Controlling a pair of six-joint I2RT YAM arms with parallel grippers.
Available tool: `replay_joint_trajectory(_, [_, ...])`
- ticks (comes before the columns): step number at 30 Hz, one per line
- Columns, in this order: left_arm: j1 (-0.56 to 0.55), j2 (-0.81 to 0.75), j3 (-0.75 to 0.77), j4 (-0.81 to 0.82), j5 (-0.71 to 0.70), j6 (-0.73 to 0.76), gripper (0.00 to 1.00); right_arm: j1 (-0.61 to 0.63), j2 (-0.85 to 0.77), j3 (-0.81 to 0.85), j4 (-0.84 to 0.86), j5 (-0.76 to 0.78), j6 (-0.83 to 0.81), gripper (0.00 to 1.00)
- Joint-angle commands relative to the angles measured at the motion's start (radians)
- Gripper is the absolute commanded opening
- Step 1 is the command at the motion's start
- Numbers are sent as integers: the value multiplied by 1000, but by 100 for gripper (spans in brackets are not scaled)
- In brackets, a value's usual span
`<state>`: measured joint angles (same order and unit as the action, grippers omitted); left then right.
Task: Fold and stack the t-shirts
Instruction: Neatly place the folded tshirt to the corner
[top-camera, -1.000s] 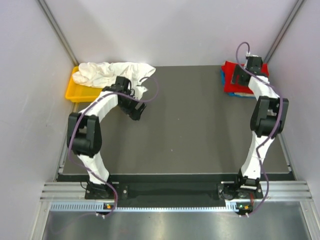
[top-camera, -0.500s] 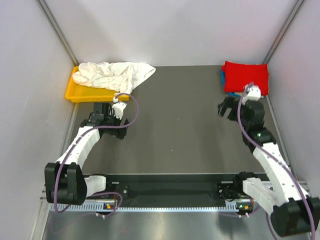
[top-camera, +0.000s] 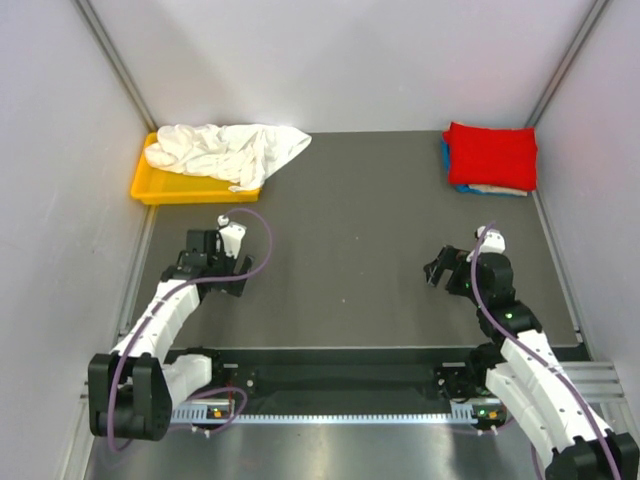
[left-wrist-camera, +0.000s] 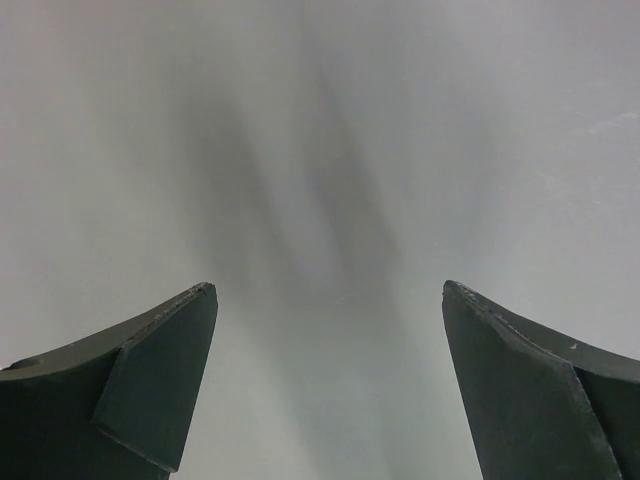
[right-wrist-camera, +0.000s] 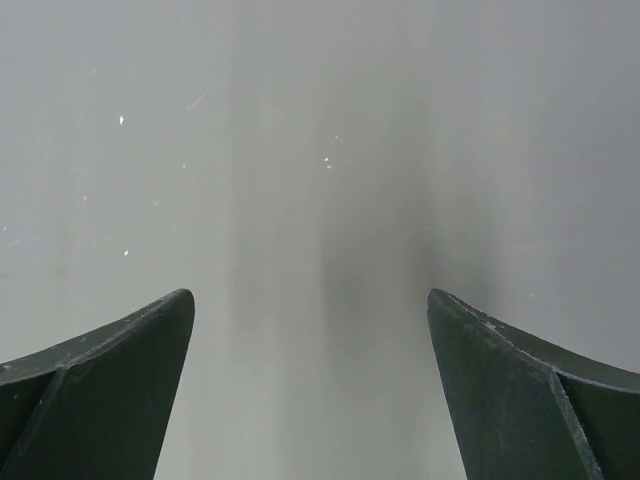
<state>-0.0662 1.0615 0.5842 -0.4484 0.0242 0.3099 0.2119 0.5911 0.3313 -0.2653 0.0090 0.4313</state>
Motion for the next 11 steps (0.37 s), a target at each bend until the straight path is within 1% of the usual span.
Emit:
replay_joint_trajectory(1, [5,-35,-1,62,-56,-22,99,12,-2,17,57,-33,6,100])
replay_joint_trajectory(7, [6,-60,-14,51,-66,-3,99,12,-13,8,66,-29,3,100])
replay_joint_trajectory(11, [9,-72,-20,74,-90,-3,99,12,-16,11,58,-29,1,100])
